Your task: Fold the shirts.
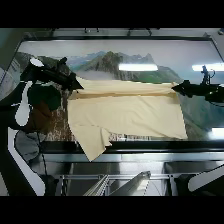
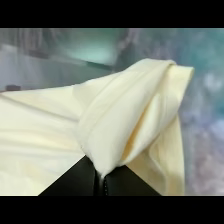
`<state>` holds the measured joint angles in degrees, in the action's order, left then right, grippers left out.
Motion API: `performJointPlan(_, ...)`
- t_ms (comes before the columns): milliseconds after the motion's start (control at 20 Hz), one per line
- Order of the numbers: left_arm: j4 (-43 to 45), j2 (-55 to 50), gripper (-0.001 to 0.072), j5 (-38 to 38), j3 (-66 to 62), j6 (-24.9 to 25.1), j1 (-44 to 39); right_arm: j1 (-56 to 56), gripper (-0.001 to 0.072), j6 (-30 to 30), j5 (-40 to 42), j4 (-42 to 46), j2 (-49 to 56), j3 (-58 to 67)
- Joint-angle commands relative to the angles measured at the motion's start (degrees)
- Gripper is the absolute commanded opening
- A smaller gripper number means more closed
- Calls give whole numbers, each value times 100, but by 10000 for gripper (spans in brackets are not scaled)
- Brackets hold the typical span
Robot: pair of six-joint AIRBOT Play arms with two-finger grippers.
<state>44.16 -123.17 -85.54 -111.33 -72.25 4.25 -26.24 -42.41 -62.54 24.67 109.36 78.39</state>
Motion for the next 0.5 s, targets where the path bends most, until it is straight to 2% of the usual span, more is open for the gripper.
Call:
performJointPlan(0,831,-4,16,-42,13,-245,-221,-4,29,26,31,306,35,9)
performJointPlan(50,887,-2,20,-234,9,-243,-286,-9,115,-90,-76,374,11,11)
performJointPlan(100,887,-4,161,-433,-35,-249,-319,-37,275,-160,-245,551,-63,24)
performJointPlan(150,887,-2,349,-605,-142,-415,-315,-83,312,-219,-428,796,-170,63)
performJointPlan(200,885,-2,434,-776,-315,-573,-273,-133,402,-396,-568,1156,-332,111)
performJointPlan(250,887,-2,529,-1016,-553,-772,-223,-190,443,-645,-667,1552,-516,155)
performJointPlan(350,890,85,547,-1486,-846,-1130,-66,-356,460,-1211,-863,2540,-955,164)
performJointPlan(450,892,540,547,-1589,-302,-1226,122,-619,459,-1620,-1517,3480,-1274,129)
